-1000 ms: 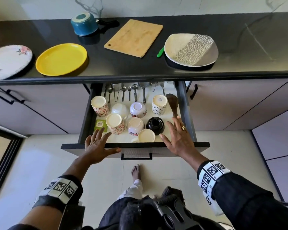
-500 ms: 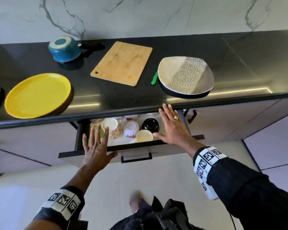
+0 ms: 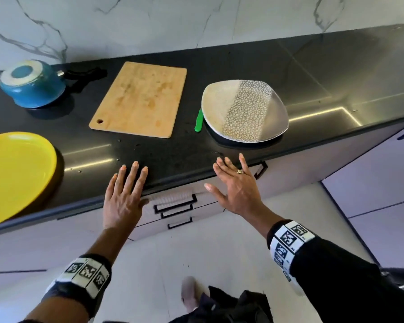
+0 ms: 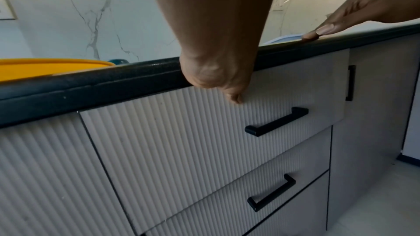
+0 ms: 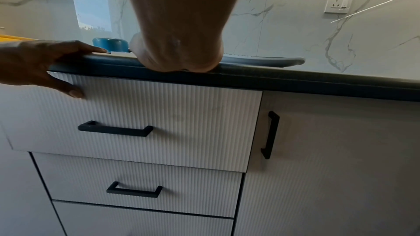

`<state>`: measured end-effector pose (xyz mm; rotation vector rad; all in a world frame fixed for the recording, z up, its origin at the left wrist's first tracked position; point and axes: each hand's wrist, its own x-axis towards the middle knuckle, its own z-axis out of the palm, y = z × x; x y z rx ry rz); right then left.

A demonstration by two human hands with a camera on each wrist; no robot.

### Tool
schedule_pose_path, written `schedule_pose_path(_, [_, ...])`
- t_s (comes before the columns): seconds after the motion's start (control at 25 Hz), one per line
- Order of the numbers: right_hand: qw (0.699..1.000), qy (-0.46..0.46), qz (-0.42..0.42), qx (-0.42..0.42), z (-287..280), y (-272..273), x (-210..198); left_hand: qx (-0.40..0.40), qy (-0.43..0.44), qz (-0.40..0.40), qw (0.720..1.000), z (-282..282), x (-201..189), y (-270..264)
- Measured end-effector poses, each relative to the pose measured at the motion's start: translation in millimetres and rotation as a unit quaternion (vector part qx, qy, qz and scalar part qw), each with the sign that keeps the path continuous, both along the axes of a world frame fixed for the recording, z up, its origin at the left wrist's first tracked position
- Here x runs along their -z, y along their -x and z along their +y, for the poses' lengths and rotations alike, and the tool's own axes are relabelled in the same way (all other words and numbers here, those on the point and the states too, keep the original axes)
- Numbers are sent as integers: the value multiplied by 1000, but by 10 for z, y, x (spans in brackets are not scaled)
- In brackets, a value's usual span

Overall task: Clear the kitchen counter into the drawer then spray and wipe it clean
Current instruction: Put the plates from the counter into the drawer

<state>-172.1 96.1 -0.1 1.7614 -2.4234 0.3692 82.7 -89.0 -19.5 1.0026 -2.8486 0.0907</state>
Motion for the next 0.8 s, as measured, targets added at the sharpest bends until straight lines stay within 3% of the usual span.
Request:
schedule_pose_path(0.24, [999, 41, -17, -2, 37, -96, 140, -21, 38, 51, 998, -24, 126, 45])
schedule_pose_path(0.4, [997, 45, -42, -48, 147, -374, 435, 23, 68, 37, 997, -48, 130, -31])
schedule_pose_path(0.52, [985, -84, -81, -126, 20, -543, 993, 53, 81, 14, 995, -102, 170, -79])
schedule_pose_path(0.8, [918, -343, -166, -111, -814, -723, 2156, 64, 155, 100, 981, -164, 320, -44])
